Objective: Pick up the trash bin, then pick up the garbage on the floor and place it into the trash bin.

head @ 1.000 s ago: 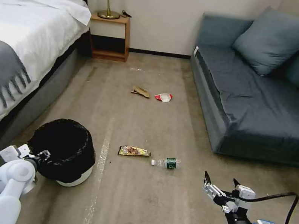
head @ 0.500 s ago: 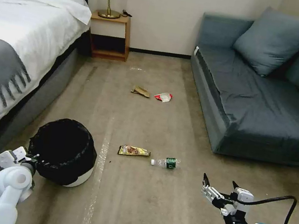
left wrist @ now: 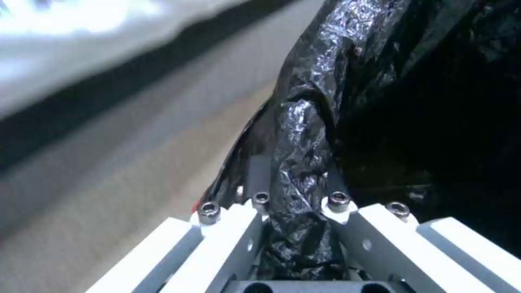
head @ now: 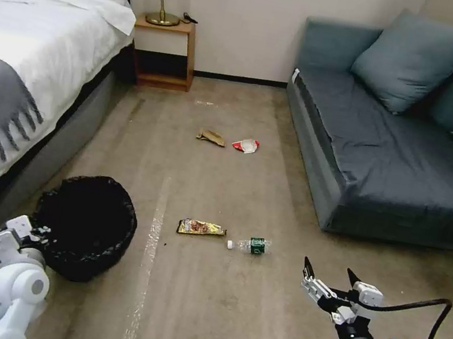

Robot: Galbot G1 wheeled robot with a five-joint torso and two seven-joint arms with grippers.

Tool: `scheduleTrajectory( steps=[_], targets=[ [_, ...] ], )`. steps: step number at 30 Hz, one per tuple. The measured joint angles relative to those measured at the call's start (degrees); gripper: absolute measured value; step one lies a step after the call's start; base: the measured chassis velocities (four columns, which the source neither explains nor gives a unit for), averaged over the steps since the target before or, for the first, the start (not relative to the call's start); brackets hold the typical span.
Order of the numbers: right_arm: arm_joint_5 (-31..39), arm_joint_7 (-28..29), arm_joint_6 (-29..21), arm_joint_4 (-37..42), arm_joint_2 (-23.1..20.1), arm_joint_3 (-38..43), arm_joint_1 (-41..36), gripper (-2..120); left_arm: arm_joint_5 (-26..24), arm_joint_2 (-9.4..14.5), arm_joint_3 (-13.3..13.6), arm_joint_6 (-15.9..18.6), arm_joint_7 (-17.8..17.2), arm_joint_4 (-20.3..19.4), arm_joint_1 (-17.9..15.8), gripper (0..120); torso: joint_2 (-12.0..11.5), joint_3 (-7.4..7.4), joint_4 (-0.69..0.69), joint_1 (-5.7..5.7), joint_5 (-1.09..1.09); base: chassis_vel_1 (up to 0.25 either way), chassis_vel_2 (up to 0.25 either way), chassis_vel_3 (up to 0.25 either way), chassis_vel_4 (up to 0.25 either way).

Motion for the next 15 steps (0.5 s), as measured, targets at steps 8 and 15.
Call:
scheduleTrajectory(
  steps=[8,15],
  targets=[
    [-0.66,-1.75,1.82,-0.38,0.0,-0.1,0.07,100,6.65,-0.28,-0.29,-3.81,0.88,-3.71,3.32,3,0.01,0.0,0.01,0.0,0.02,0.0,0.0,0.0,0.0],
    [-1.11,-3.1,3.49,-0.84,-0.26,-0.04,-0.18,100,8.0,-0.5,-0.42,-4.57,0.91,-5.81,5.27,3,0.01,-0.01,0.01,0.0,0.02,0.0,0.0,0.0,0.0]
  ],
)
